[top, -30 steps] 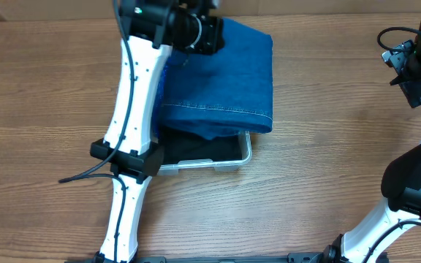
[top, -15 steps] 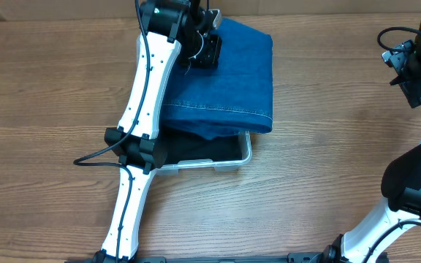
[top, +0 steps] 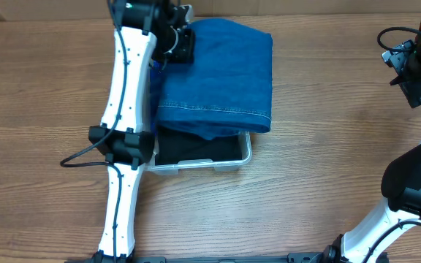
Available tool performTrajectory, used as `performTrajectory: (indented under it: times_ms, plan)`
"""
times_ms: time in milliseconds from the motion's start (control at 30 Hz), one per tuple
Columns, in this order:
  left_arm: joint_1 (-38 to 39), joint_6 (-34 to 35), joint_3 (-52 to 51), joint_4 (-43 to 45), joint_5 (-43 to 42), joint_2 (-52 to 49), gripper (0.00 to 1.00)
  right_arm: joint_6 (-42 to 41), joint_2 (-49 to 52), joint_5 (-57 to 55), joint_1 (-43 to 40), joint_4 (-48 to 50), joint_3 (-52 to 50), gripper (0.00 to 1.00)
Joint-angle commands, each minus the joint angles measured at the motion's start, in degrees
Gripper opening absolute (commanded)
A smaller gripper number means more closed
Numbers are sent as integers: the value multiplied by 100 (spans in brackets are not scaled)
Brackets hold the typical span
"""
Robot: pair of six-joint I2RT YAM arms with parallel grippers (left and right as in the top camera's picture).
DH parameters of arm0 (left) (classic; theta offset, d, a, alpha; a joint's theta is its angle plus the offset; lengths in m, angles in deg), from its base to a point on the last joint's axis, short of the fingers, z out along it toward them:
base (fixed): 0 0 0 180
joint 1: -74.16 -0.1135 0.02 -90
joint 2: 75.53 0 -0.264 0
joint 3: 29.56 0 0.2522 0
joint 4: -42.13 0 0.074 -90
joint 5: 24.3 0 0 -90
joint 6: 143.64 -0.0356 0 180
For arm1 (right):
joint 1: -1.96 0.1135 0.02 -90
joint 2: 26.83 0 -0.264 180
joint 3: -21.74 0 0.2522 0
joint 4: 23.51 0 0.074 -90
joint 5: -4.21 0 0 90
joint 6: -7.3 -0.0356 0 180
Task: Pack container
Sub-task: 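Press the denim's top-left corner down into the container with the left gripper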
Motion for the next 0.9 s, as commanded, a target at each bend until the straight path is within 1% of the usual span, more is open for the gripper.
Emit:
performTrajectory:
  times_ms: [0,167,300,533,700,867]
  plan:
    - [-157,-225,-409,-31,0,-24,5,-26,2,-44,-4,17,4,100]
    - [-216,-435,-828,-28,9,-24,4,-26,2,-44,-4,17,4,100]
    - [-240,-446,-863,-31,164,-24,4,-26,2,-44,-4,17,4,100]
    - [-535,205,-863,-31,774,-24,4,-26,2,-44,-4,17,4,100]
    - [-922,260,-863,-31,743,-24,4,-26,2,-44,-4,17,4,100]
    - [-1119,201,-863,-31,549,-24,4,-26,2,-44,-4,17,4,100]
